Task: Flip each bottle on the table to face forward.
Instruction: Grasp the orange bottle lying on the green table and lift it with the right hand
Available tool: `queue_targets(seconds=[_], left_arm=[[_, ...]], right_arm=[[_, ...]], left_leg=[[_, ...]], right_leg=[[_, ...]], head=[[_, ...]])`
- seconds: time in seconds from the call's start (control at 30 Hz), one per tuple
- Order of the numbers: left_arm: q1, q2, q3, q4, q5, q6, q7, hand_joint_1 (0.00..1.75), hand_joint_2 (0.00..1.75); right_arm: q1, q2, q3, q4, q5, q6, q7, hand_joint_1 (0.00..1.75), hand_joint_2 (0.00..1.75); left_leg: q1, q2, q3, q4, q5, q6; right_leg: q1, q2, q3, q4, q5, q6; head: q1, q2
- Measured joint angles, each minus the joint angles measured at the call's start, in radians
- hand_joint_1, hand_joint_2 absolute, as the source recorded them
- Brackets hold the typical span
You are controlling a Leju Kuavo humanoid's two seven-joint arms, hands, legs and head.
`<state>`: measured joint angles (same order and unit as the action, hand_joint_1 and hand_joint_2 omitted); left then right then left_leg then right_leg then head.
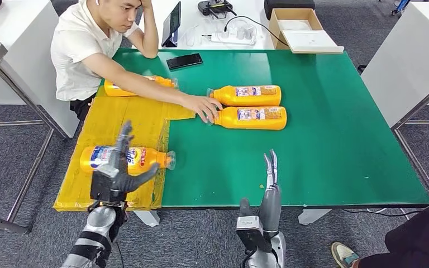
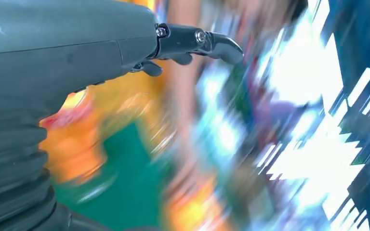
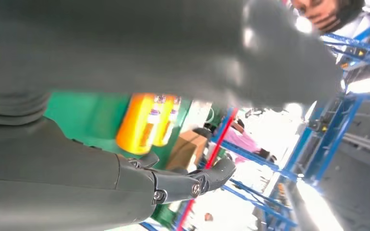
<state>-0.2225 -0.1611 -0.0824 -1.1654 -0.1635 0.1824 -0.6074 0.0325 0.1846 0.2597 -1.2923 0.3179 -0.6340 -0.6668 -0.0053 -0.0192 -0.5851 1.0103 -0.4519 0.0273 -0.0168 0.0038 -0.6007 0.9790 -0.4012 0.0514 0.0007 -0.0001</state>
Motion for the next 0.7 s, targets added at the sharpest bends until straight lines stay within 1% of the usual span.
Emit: queue_targets(seconds=[0.07,0.1,0.13,0.2,0.3,0.43,0.5,0.63,0.7], left_arm=[[0.064,-0.018,-0.031,-0.127,0.062,0.160,-0.029,0.00,1.75],[0.096,-0.024,-0.051,-0.189,0.077,0.225,-0.041,0.00,1.75],[0.126,-0.028,-0.070,-0.243,0.084,0.270,-0.049,0.00,1.75],[0.176,-0.031,-0.101,-0.330,0.096,0.314,-0.056,0.00,1.75],[0.229,-0.032,-0.126,-0.415,0.123,0.319,-0.058,0.00,1.75],[0.281,-0.031,-0.142,-0.494,0.168,0.297,-0.059,0.00,1.75],[0.295,-0.031,-0.146,-0.519,0.174,0.290,-0.059,0.00,1.75],[0.309,-0.030,-0.151,-0.548,0.173,0.288,-0.059,0.00,1.75],[0.310,-0.030,-0.151,-0.557,0.164,0.291,-0.059,0.00,1.75]], right_arm=[[0.005,0.006,-0.031,0.002,0.075,0.000,0.000,0.00,1.75],[0.006,0.007,-0.049,0.004,0.105,0.000,0.000,0.00,1.75],[0.006,0.008,-0.065,0.008,0.126,0.000,0.000,0.00,1.75],[0.004,0.008,-0.092,0.015,0.151,0.000,0.000,0.00,1.75],[-0.006,0.008,-0.128,0.047,0.234,0.000,0.000,0.00,1.75],[-0.039,0.008,-0.214,0.133,0.454,0.000,0.007,0.00,1.75],[-0.052,0.008,-0.254,0.165,0.495,0.000,0.008,0.00,1.75],[-0.071,0.008,-0.298,0.204,0.527,0.000,0.017,0.00,1.75],[-0.082,0.008,-0.318,0.218,0.588,0.000,0.041,0.00,1.75]], left_leg=[[0.000,0.000,-0.001,0.000,-0.001,0.000],[0.000,0.000,-0.001,0.000,-0.001,0.000],[0.000,0.000,-0.001,0.000,-0.001,0.000],[0.000,-0.001,-0.002,0.000,-0.001,0.001],[0.000,0.000,-0.002,0.000,-0.002,0.001],[0.000,-0.001,-0.002,0.000,-0.001,0.001],[0.000,-0.001,-0.002,0.000,-0.001,0.001],[0.000,0.000,-0.002,0.000,-0.001,0.001],[0.000,-0.001,-0.002,0.000,-0.001,0.001]], right_leg=[[0.000,0.000,-0.001,0.000,0.000,0.000],[0.000,0.000,-0.001,0.000,-0.001,0.000],[0.000,0.000,-0.001,0.000,-0.001,0.000],[0.000,0.000,-0.002,-0.001,-0.001,0.000],[0.000,0.000,-0.002,-0.001,-0.001,0.000],[0.000,0.000,-0.002,-0.001,-0.001,0.000],[0.000,0.000,-0.001,-0.001,-0.001,0.000],[0.000,0.000,-0.001,0.000,-0.001,0.000],[0.000,0.000,-0.001,0.000,-0.001,0.000]], head=[[0.000,0.000],[0.000,0.000],[0.000,0.000],[0.000,0.000],[0.000,0.000],[0.000,0.000],[0.000,0.000],[0.000,0.000],[0.000,0.000]])
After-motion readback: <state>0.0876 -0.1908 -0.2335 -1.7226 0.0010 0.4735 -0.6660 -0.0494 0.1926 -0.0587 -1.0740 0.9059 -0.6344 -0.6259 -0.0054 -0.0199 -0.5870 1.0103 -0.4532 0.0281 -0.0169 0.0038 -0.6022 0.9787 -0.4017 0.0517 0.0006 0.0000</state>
